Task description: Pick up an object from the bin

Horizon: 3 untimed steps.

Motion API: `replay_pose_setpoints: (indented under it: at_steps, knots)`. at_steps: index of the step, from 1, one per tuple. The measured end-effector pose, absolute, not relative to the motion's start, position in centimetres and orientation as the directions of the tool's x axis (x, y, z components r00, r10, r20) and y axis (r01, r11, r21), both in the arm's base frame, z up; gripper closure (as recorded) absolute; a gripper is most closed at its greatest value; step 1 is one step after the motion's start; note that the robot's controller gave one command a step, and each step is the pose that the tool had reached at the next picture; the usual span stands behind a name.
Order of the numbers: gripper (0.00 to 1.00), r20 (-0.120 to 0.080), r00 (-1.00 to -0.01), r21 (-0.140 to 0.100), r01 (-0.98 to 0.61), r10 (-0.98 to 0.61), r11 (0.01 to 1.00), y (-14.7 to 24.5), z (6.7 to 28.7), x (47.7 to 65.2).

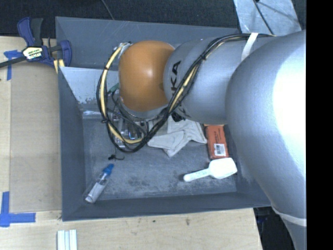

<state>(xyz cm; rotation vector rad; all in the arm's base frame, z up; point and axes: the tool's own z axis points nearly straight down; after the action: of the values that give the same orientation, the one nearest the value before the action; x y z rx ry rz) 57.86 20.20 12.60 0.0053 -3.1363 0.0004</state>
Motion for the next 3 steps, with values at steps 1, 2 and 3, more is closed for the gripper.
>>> replay_pose_setpoints:
  at_steps: [1,2,3]
  knots:
    - [0.0,-0.002,-1.0,0.001,0.0,0.0,1.0,20.1,13.1,58.1]
    - [0.0,-0.01,-0.978,-0.001,-0.209,-0.209,0.978,22.2,9.8,55.3]
    - [0.0,0.0,-0.943,0.001,-0.332,-0.332,0.943,23.0,8.7,53.3]
